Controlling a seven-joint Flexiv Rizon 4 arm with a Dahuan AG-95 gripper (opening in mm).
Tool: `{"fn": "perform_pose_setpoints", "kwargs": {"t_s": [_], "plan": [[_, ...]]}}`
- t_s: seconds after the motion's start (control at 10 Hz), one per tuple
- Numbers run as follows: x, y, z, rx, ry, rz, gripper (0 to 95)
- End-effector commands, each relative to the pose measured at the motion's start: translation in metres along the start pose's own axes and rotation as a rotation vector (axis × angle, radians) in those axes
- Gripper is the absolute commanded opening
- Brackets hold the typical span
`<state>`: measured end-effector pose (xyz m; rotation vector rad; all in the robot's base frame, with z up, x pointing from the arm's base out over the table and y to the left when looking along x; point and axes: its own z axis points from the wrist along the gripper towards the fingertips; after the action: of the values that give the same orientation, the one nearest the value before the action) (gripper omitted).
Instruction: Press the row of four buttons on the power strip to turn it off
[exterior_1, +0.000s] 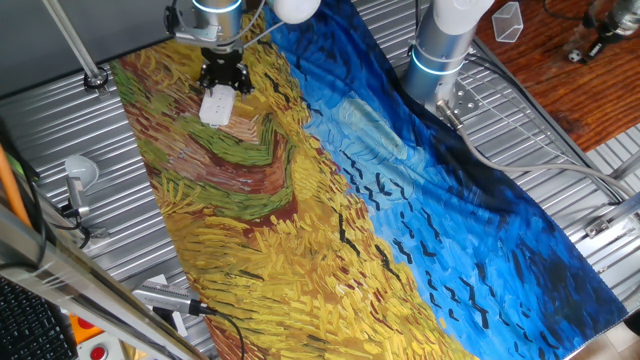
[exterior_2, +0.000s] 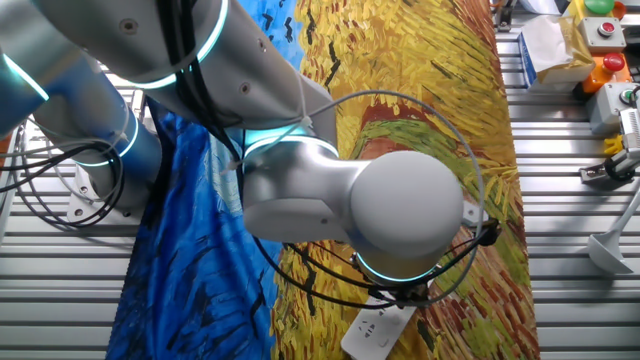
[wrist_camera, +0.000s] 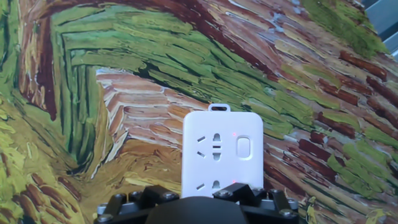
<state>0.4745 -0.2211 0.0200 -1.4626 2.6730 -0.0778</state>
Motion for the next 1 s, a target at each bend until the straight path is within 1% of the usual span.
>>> {"fn": "perform_pose_setpoints", "kwargs": {"t_s": [0.1, 0.3, 0.4, 0.5, 0.7, 0.9, 1.0], "plan": [[0.0, 0.002, 0.008, 0.004, 0.0, -0.001, 76.0], [0.0, 0.001, 0.005, 0.006, 0.009, -0.009, 76.0], [-0.001, -0.002, -0.004, 0.004, 0.016, -0.012, 76.0], [-0.003, -0.003, -0.008, 0.002, 0.019, -0.012, 76.0], [-0.01, -0.002, -0.018, -0.006, 0.019, 0.007, 76.0], [-0.022, -0.003, -0.022, -0.008, 0.018, 0.014, 76.0], [-0.025, -0.003, -0.023, -0.008, 0.019, 0.017, 76.0]]}}
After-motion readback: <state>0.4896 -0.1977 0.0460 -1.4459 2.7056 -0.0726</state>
